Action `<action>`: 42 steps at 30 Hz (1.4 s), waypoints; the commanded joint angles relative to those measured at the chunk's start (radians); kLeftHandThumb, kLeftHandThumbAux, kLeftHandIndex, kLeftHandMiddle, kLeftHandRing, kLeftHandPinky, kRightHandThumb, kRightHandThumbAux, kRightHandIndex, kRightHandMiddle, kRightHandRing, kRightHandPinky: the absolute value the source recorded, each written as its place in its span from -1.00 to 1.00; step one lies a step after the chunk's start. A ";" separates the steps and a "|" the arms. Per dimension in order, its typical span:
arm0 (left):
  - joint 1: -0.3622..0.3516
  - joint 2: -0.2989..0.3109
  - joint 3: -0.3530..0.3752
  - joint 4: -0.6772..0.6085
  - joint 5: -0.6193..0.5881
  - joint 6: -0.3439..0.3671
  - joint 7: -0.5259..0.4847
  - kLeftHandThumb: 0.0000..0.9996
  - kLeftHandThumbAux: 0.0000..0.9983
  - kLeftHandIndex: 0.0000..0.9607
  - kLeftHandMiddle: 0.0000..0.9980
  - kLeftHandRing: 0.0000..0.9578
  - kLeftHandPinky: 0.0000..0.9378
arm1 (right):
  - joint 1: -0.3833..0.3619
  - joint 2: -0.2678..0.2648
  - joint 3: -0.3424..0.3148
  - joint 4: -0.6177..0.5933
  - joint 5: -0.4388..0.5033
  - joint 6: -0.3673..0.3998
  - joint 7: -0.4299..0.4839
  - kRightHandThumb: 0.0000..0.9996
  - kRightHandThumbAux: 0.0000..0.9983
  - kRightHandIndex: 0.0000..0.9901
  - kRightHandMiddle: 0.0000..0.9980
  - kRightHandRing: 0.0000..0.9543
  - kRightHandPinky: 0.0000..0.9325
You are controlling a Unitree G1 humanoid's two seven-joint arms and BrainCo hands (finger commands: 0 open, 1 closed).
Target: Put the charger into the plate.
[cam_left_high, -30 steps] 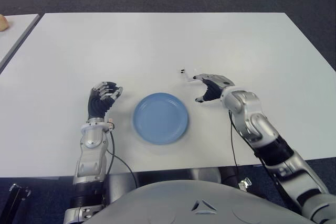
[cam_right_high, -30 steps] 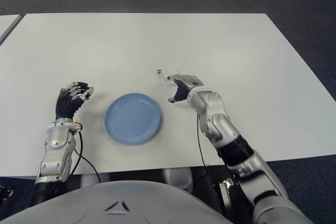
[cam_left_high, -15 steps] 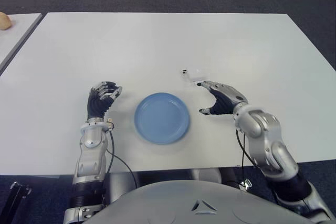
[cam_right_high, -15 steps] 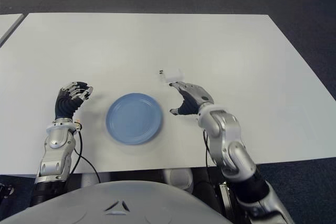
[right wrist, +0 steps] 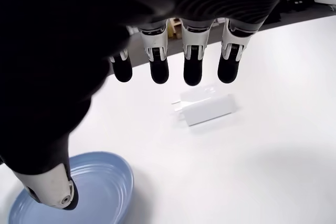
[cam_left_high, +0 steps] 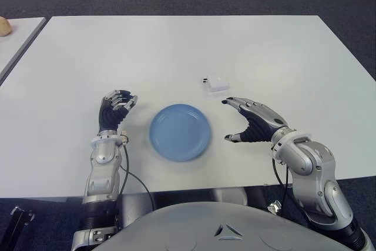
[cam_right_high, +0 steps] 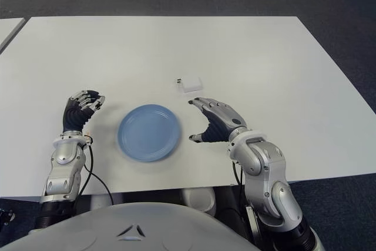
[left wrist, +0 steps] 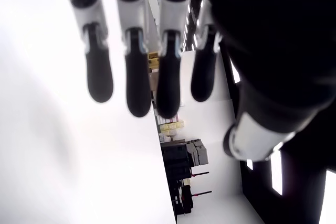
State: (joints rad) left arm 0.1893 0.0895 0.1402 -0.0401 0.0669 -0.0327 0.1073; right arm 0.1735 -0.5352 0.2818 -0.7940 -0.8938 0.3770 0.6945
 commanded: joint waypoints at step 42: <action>0.026 -0.028 0.003 0.008 -0.012 -0.027 0.006 0.41 0.44 -0.12 -0.05 0.00 0.00 | -0.912 0.210 0.120 1.731 0.100 -0.679 -0.757 0.09 -0.71 -1.00 -1.00 -1.00 -1.00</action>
State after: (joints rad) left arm 0.1799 0.0813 0.1400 -0.0309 0.0661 -0.0521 0.1075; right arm -0.5715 -0.3763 0.3130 0.5507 -0.7497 -0.2024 0.0237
